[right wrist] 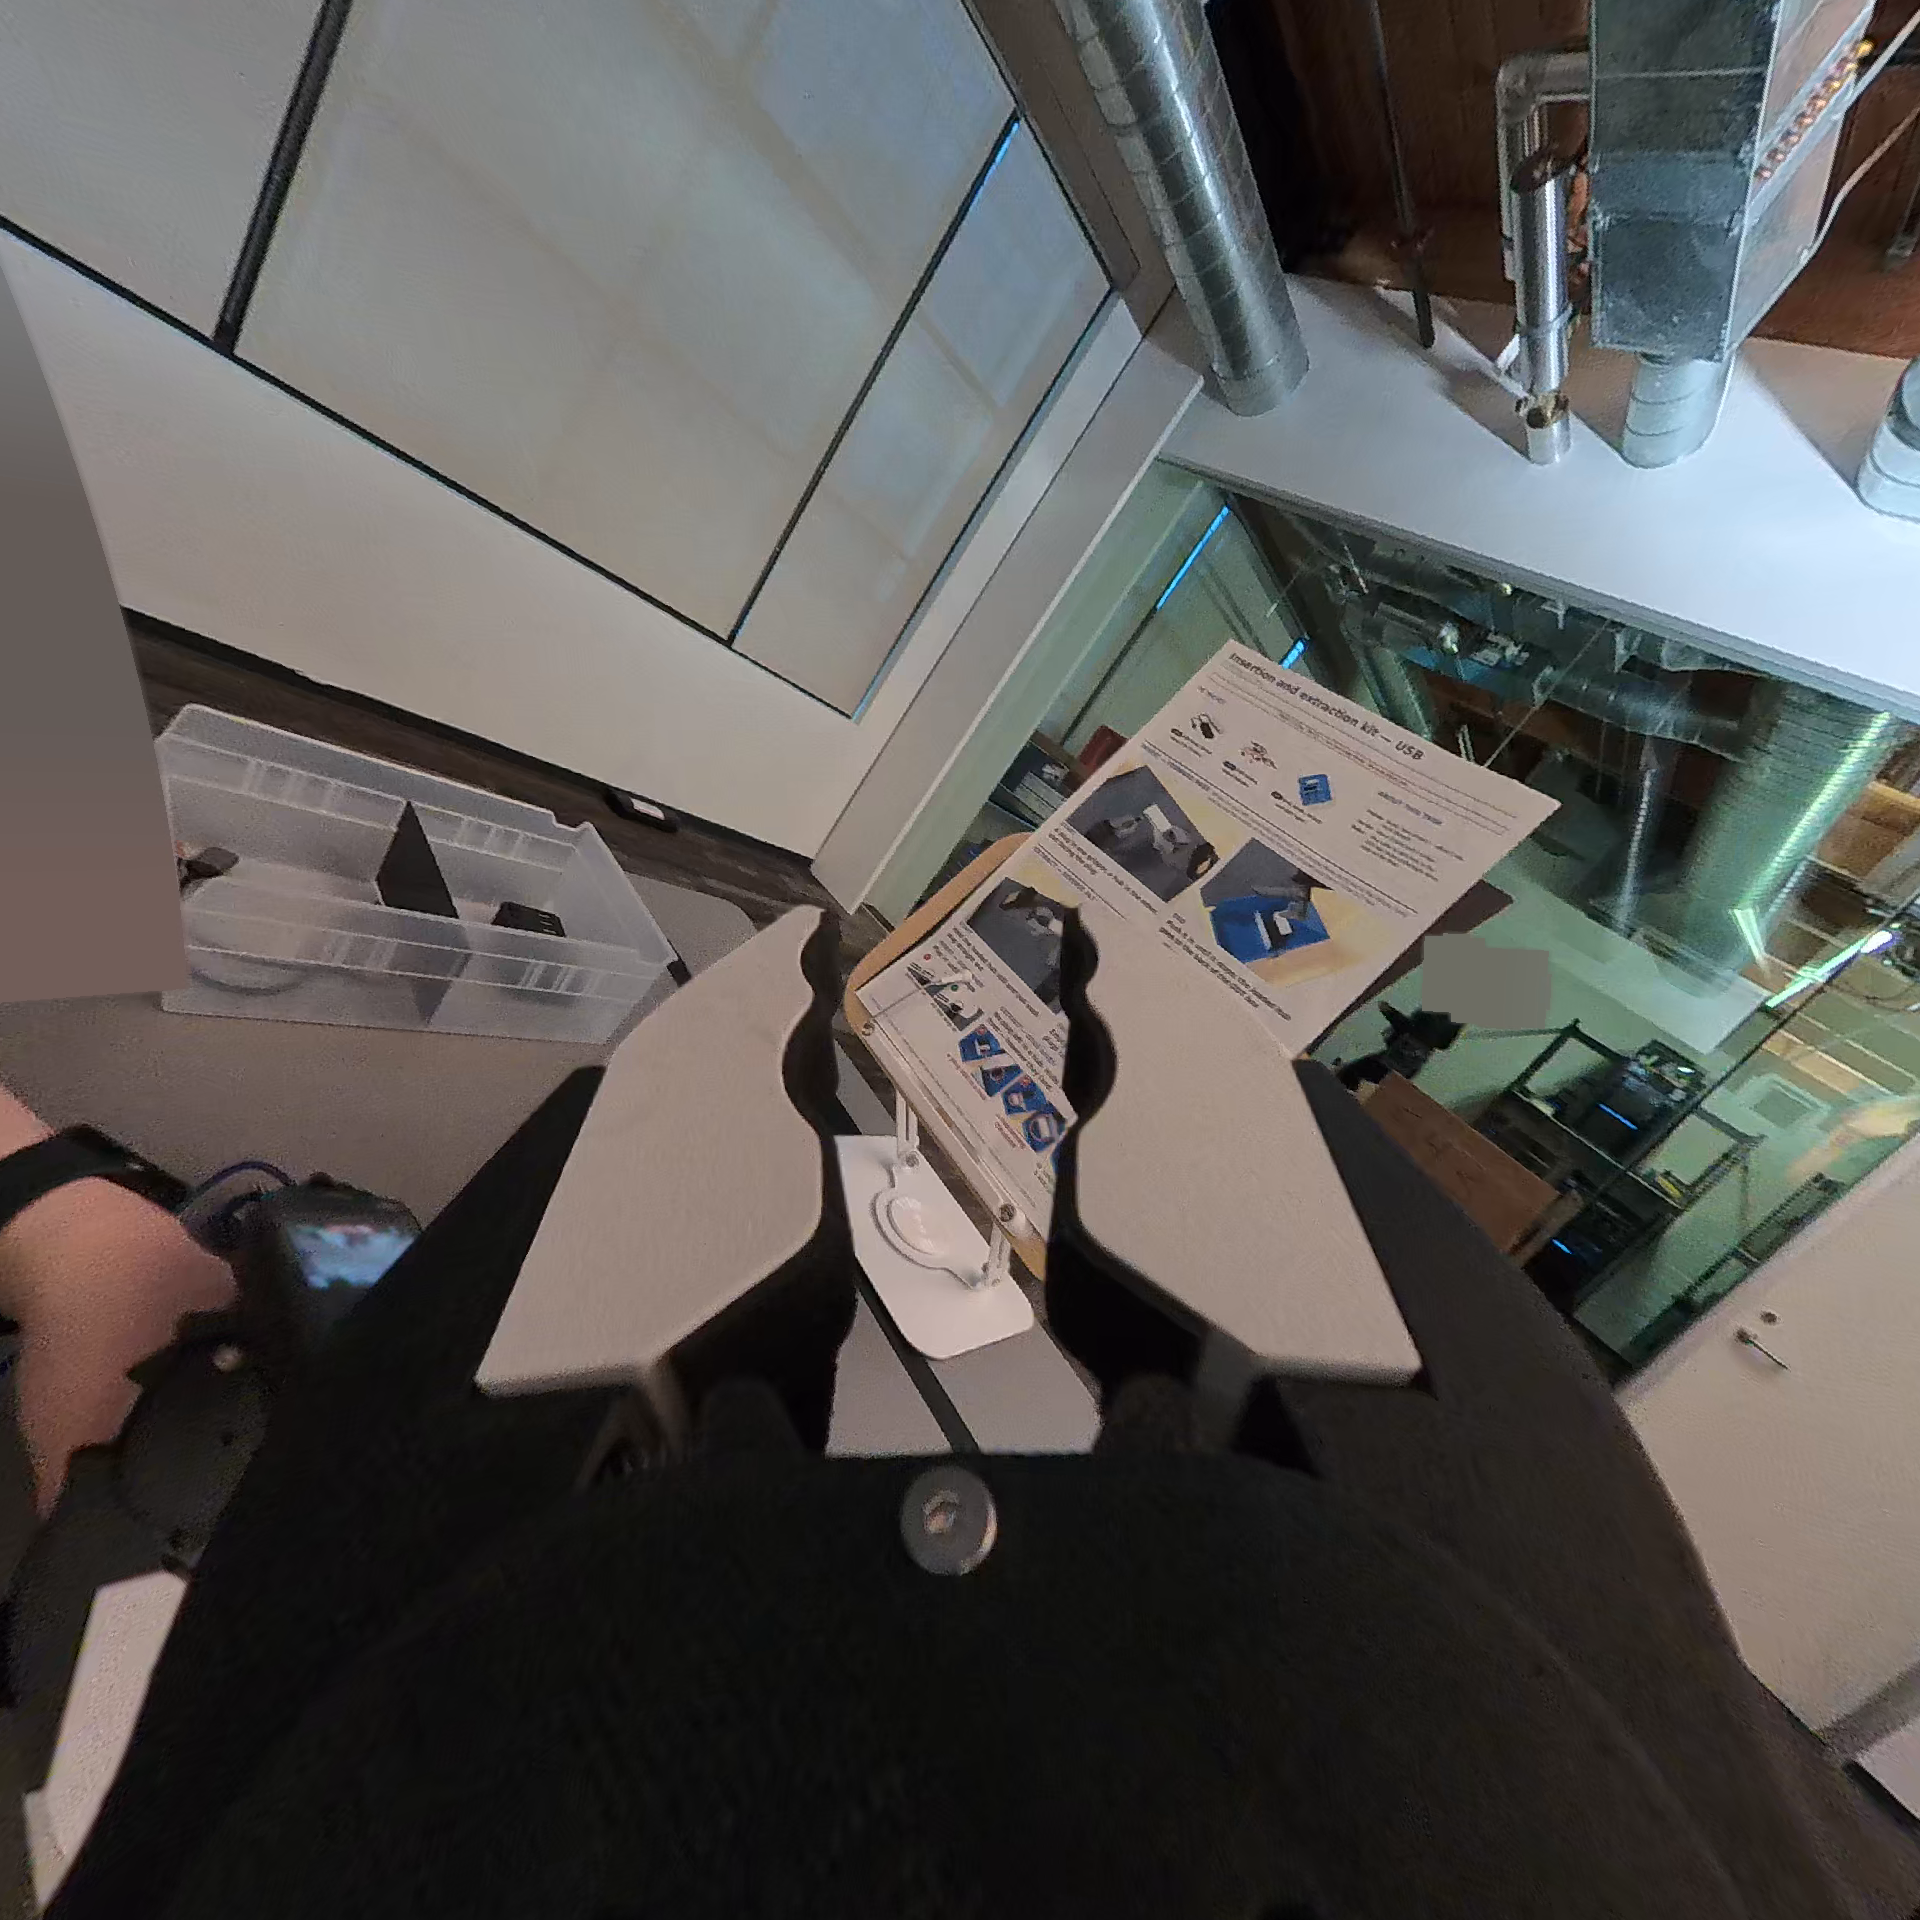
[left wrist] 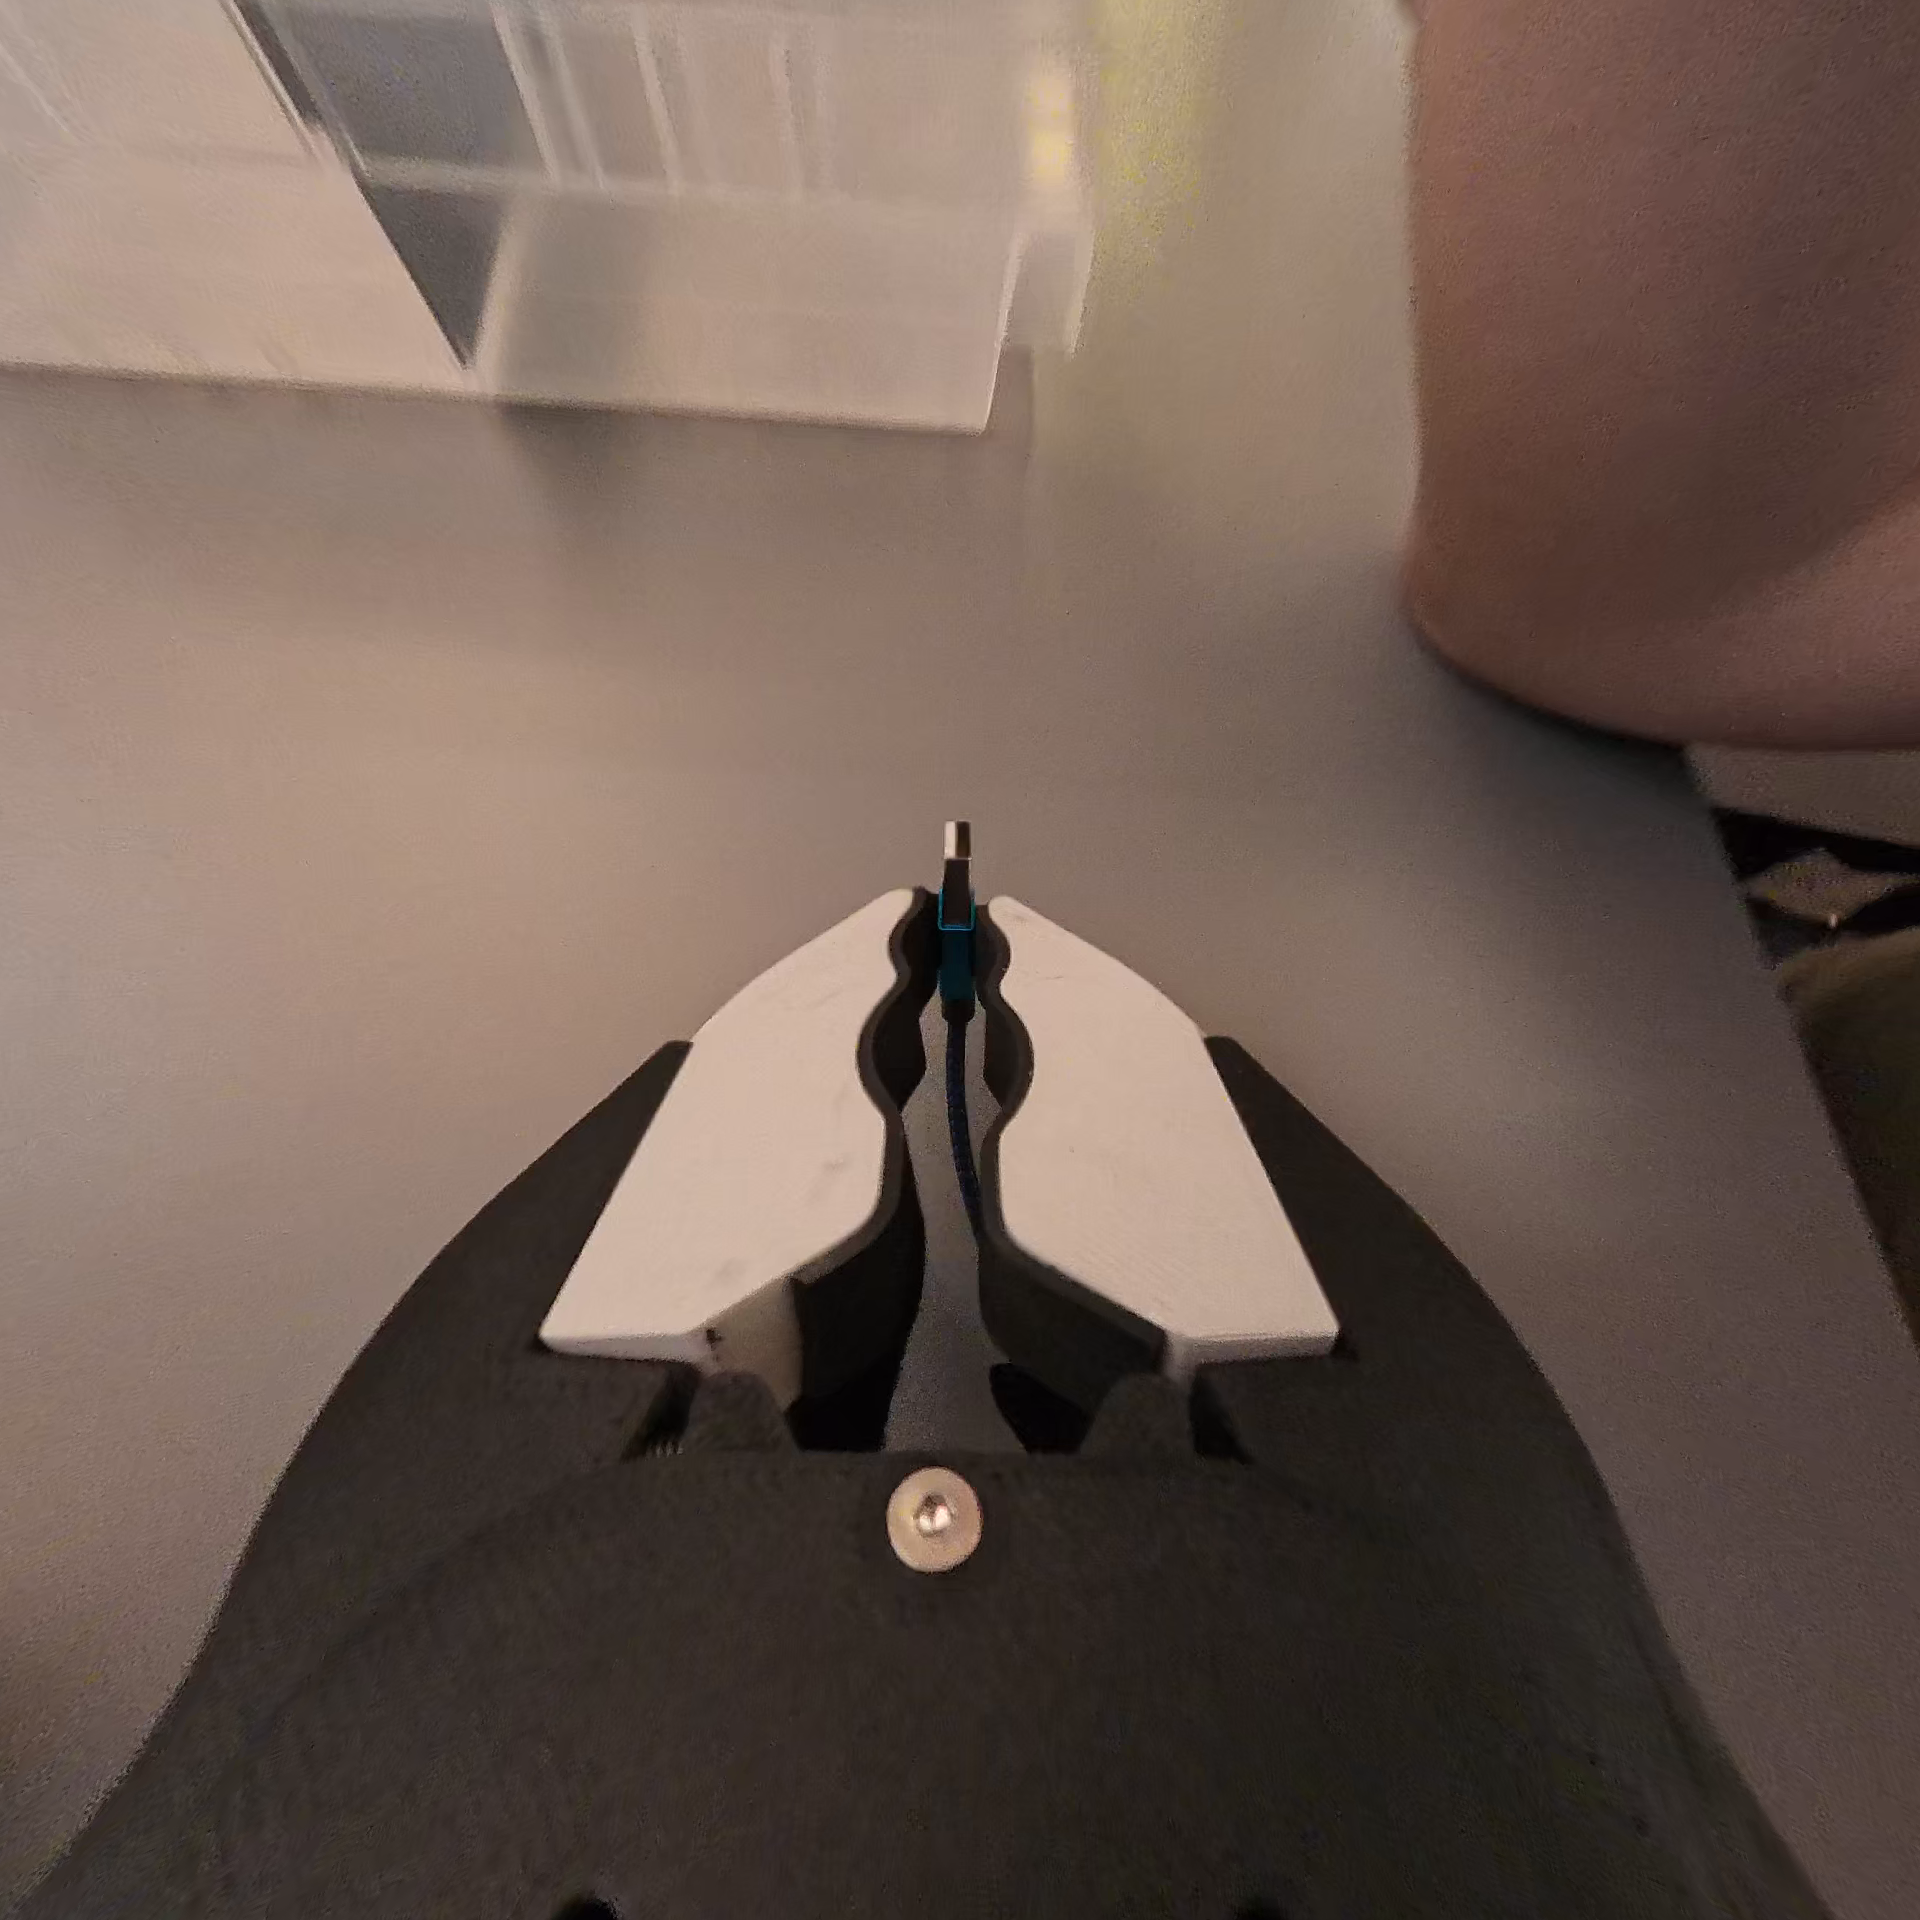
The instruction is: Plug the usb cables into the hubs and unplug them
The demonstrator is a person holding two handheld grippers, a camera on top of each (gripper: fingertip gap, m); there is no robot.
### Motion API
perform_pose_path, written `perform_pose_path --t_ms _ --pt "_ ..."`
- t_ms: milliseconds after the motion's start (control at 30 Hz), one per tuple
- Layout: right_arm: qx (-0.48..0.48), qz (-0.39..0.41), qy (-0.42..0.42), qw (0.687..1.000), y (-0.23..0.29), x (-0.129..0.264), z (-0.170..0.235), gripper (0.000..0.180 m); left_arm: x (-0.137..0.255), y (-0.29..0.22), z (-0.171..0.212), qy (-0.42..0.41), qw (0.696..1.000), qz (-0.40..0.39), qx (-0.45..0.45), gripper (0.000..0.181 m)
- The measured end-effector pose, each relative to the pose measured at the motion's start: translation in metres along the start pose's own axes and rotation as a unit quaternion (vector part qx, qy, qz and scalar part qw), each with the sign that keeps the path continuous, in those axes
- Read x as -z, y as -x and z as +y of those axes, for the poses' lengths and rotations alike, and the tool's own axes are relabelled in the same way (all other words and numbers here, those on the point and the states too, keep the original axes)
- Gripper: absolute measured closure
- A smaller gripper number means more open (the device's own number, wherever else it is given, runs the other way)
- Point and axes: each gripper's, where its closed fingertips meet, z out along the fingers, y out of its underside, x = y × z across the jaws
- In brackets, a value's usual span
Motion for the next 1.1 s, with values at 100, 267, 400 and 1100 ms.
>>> perform_pose_path --t_ms 100,267,400,1100 --pt "0.006 0.003 -0.008 1.0 0.005 0.007 -0.01 0.139 0.032 -0.004 -0.029 -0.085 0.995 -0.043 -0.017 0.176" --pt "-0.095 -0.036 -0.09 0.991 0.017 -0.001 -0.022 0.14 0.139 -0.007 -0.068 -0.261 0.963 -0.06 -0.028 0.176" --pt "-0.229 -0.104 -0.11 0.962 0.057 -0.019 0.011 0.141 0.203 0.015 -0.067 -0.326 0.939 -0.106 -0.011 0.176" --pt "-0.316 0.016 -0.073 0.946 0.136 -0.072 0.086 0.145 0.248 0.022 -0.093 -0.399 0.905 -0.094 0.111 0.176"
